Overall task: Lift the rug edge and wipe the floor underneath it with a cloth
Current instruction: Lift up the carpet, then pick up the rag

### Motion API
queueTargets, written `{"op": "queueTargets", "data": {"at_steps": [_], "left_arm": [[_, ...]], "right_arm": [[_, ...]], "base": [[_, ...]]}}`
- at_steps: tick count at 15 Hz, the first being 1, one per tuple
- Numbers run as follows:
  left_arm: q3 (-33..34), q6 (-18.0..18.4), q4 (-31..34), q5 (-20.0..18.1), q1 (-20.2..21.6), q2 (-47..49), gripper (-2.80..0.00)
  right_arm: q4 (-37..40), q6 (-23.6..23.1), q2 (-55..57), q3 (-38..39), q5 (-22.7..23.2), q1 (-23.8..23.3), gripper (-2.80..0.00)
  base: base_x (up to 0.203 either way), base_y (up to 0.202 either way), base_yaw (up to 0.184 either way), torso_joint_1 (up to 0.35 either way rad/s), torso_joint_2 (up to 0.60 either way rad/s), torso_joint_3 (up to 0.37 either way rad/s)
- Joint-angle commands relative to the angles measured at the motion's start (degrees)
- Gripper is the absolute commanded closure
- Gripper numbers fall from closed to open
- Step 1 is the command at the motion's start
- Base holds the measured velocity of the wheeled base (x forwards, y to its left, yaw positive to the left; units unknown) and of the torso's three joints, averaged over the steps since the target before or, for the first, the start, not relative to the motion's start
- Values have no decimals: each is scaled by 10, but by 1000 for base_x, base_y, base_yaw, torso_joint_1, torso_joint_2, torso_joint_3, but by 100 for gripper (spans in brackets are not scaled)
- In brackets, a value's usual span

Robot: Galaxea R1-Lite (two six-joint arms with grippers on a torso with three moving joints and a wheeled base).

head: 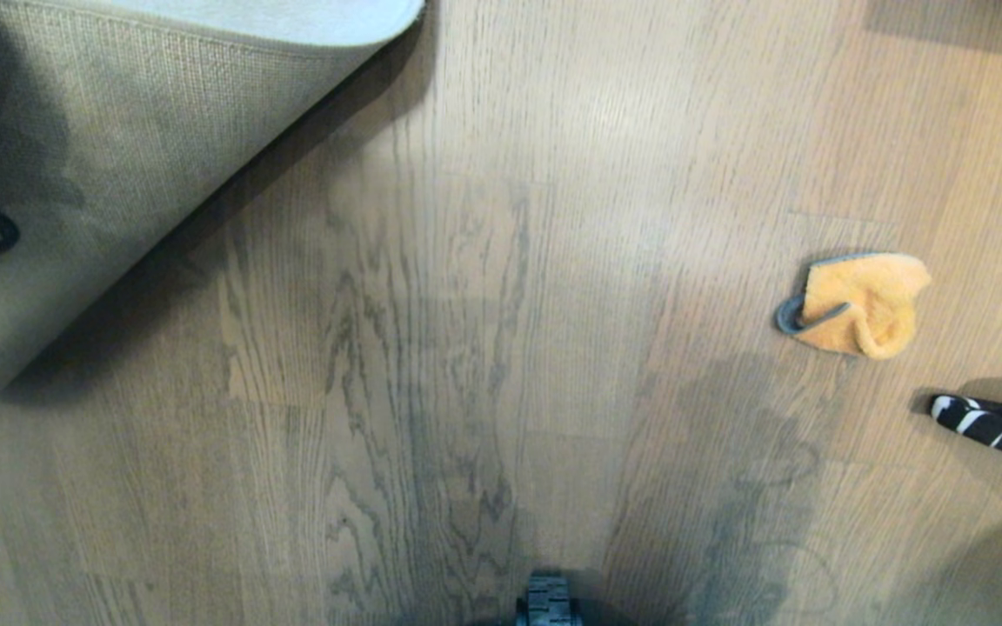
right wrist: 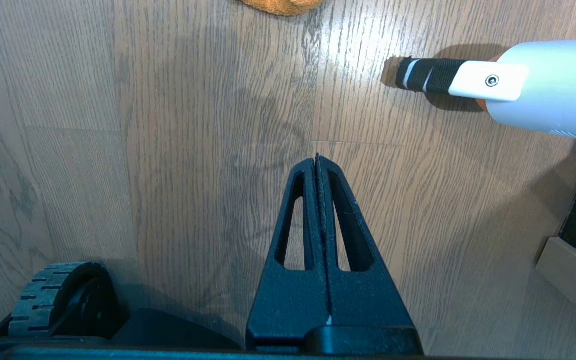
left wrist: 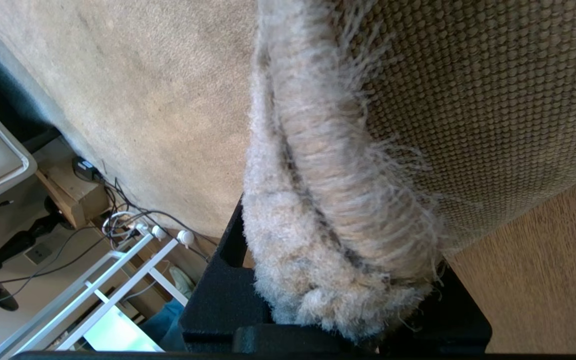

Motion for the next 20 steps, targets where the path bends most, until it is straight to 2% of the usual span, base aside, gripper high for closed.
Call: {"op": "queueTargets", "data": {"at_steps": [1,9,13,17,20], "left_arm": [[-1,3,-1,2,0,2,0],[-1,0,-1,3,5,8,0],[-2,-1,-2,4,10,13,0],[-2,-1,-1,4,10,19,0],[-2,-1,-2,8,10,28,0]], "right_arm": [[0,0,0,0,0,0,0],[0,-3,0,0,-1,0,0],[-2,-30,0,0,6,0,0],[0,-103,19,0,41,0,0],[3,-105,81,-32,88,1,0]], "base": [[0,0,0,0,0,0],[0,0,0,0,0,0],[0,0,0,0,0,0],[0,0,0,0,0,0],[0,0,0,0,0,0]]}}
